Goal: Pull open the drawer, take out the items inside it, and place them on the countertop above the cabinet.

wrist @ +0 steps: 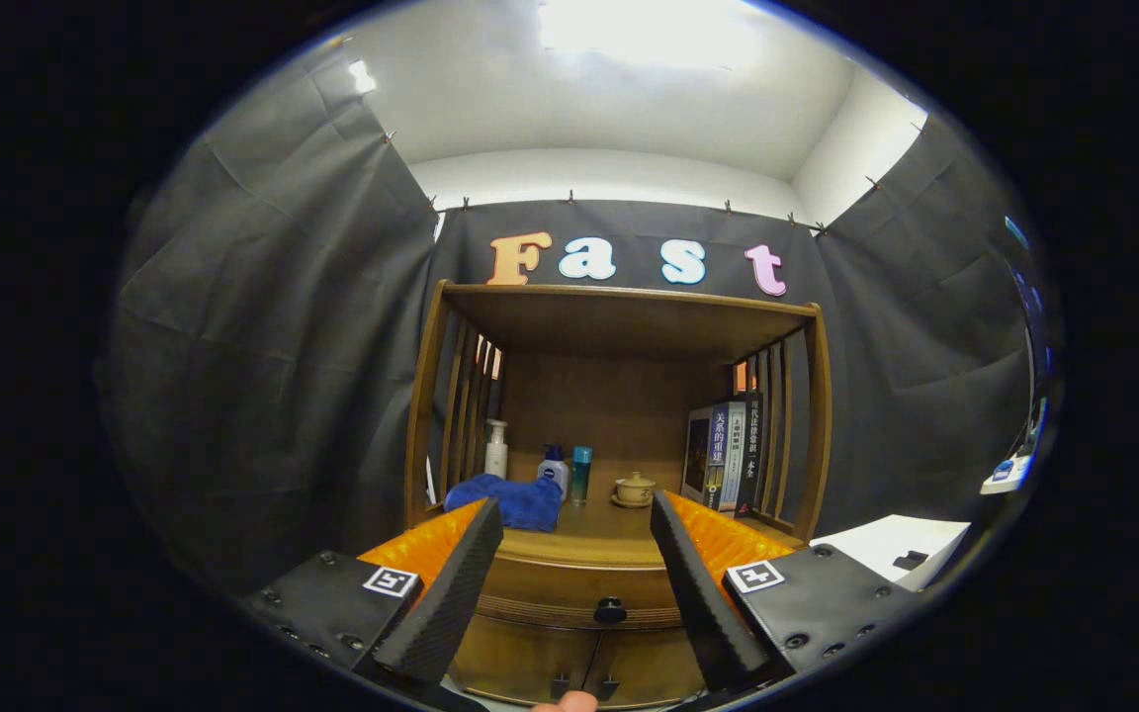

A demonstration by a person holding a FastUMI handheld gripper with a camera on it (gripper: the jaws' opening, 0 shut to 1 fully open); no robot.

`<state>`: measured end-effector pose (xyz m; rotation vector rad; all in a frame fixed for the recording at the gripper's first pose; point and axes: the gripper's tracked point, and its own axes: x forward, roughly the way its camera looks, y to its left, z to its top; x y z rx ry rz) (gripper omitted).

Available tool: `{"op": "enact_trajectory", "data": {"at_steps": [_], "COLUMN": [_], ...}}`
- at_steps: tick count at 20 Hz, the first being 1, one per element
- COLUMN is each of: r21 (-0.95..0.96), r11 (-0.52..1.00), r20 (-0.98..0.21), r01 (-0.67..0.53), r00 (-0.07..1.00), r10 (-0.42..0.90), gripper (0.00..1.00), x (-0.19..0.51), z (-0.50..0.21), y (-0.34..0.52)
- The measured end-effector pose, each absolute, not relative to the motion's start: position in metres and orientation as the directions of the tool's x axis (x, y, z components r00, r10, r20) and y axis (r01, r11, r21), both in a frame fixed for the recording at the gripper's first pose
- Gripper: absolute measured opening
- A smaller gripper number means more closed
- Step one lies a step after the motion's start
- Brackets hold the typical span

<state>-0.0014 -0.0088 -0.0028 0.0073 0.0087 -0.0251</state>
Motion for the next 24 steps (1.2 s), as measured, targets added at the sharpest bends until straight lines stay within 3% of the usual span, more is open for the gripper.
{"op": "enact_trajectory", "data": {"at_steps": [11, 24], "r21": [0.001, -0.055], "r11": [1.000, 0.992], "r20": [-0.010, 0.050], "r01": [0.022, 0.114], "r00": [1.000, 0.993], "r10": [-0.022, -0.111], "gripper": [0.98, 0.98], "x": [0.004, 0.063], "z": [-0.003, -0.019], "y": [-0.010, -0.060]}}
